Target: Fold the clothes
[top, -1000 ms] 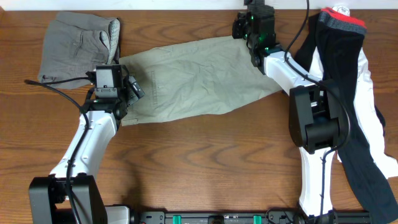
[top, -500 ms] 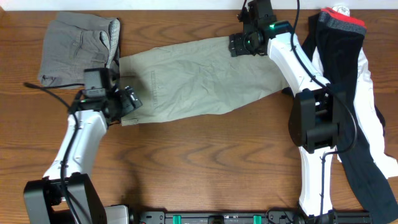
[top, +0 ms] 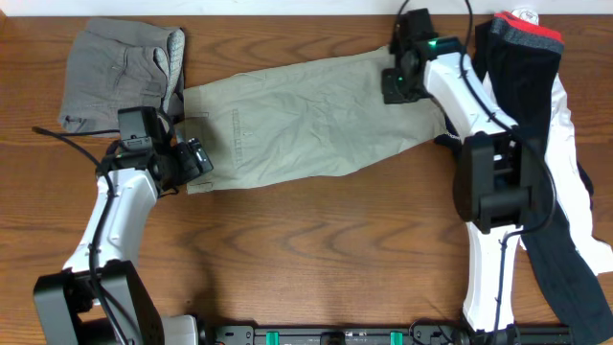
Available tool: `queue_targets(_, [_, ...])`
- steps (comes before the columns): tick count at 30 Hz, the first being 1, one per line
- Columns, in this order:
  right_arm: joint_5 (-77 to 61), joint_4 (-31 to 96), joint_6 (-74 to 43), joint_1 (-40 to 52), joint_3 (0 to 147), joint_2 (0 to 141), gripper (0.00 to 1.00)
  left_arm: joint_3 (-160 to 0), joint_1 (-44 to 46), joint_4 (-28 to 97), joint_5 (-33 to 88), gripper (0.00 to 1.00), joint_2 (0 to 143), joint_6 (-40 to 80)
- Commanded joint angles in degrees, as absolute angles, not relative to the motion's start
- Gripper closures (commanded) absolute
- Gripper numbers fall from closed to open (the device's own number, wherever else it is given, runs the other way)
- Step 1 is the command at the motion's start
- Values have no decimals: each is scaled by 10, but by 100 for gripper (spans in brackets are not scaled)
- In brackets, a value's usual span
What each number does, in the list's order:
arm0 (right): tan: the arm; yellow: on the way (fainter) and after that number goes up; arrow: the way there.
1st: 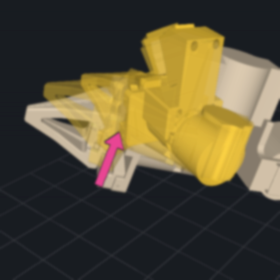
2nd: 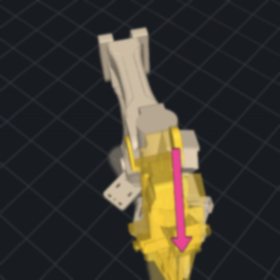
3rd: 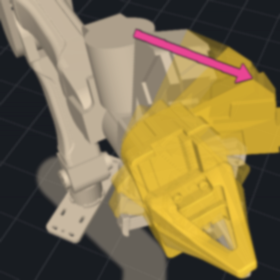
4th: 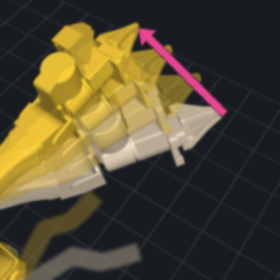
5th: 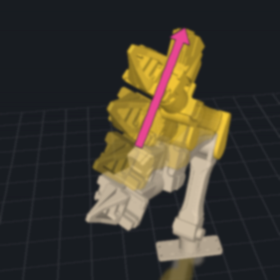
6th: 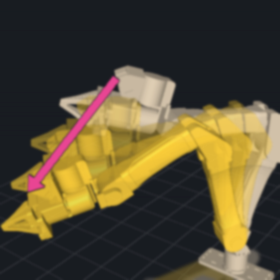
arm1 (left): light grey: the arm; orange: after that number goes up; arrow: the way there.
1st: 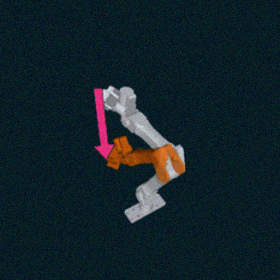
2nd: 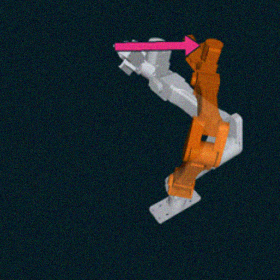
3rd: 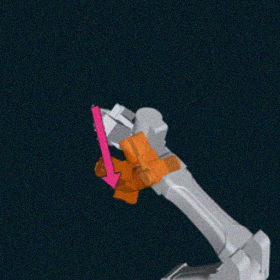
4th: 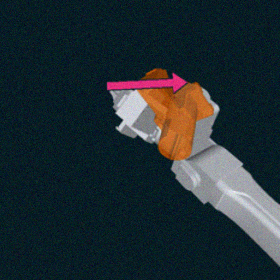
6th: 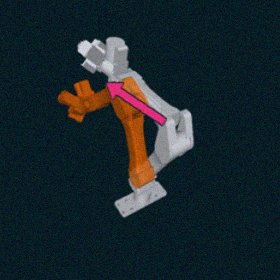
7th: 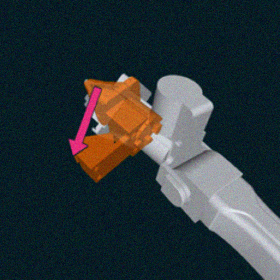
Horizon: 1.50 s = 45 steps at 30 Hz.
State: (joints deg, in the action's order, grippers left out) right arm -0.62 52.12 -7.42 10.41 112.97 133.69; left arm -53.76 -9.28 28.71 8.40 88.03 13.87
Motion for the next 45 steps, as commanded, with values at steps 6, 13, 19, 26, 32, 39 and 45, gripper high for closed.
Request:
queue_targets(6, [14,499,-78,78,1082,1342,99,-551,-93,265,62,3,931,127])
queue_targets(13, [11,451,-70,83,1029,1342,99,-551,-100,227,57,1,942,127])
queue_targets(19, [11,443,-70,83,1008,1342,99,-551,-119,202,58,0,944,128])
queue_targets(26, [11,442,-70,83,1007,1342,99,-551,-125,172,72,2,981,129])
queue_targets(32, [11,444,-70,83,1007,1342,99,-551,-125,127,125,1,1043,127])
queue_targets(39, [11,443,-70,83,1007,1342,99,-551,-125,123,180,1,1066,127])
queue_targets(45, [11,443,-72,83,1007,1342,99,-551,-116,132,259,8,1094,127])
